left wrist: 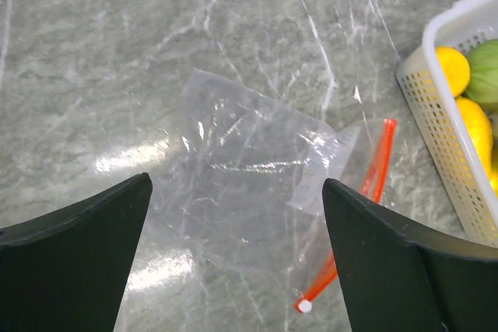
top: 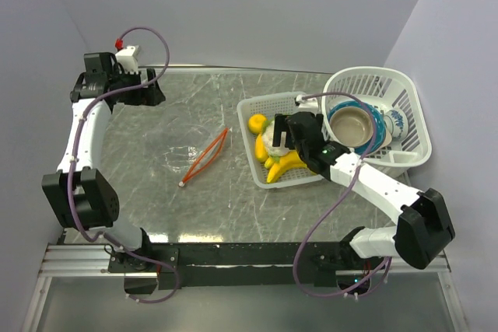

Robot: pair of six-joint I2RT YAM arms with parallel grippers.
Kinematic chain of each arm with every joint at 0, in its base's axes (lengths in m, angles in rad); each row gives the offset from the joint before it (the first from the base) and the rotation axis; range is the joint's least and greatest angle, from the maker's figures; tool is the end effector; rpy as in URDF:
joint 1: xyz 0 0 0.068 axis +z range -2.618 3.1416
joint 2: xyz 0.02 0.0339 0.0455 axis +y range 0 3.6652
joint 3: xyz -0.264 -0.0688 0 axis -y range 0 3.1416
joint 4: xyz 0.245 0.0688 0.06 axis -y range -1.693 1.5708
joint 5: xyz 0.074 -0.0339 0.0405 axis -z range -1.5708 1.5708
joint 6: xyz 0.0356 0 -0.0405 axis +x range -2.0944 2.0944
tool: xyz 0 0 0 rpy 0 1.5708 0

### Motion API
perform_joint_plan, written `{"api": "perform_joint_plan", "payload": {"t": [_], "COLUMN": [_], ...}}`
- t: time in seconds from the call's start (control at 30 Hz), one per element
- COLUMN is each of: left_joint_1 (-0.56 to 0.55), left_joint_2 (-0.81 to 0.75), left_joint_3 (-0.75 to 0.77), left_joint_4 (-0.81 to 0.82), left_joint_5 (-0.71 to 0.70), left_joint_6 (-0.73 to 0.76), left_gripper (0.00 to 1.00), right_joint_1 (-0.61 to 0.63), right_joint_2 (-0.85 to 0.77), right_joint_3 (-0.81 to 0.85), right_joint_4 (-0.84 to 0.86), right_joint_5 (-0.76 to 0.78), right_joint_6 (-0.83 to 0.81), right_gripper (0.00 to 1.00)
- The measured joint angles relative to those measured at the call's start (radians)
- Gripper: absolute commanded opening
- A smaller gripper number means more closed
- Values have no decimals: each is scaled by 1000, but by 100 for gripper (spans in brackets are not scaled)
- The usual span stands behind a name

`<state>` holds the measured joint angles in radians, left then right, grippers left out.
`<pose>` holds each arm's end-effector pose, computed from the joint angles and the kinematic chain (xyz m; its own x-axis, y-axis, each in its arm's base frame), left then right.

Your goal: Open the zip-top bag and remove the fake food

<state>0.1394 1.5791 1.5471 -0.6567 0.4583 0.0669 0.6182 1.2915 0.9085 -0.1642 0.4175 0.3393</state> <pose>0.3496 0.0331 0.3623 -0.6137 -0.0256 -0.7891 0.2553 0.9394 -0.2289 0.2430 0.1551 0.2759 -0.4822 0.0304 -0.8755 -0.0924 0.9921 0.0853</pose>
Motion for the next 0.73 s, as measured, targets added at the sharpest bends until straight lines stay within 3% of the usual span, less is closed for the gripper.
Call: {"api": "perform_joint_plan", "payload": {"t": [0.23, 0.5, 0.73], "left_joint_1": [0, 0, 0], "left_joint_2": [-60, -117, -174], "left_joint_3": [-118, -228, -285], "left_joint_4": [0, 35, 62], "left_joint_5": [37, 98, 129], "left_joint_6": [0, -5, -6], "left_gripper": [97, 97, 97], "right_joint_1": [1, 21, 72], "right_joint_2": [-34, -279, -318], "right_joint_3": [70, -51, -76], "right_joint_4": [-82, -66, -60], "right_joint_5": [55, 27, 26], "right_joint_6": [34, 38, 37], "right_gripper": [100, 100, 100]}}
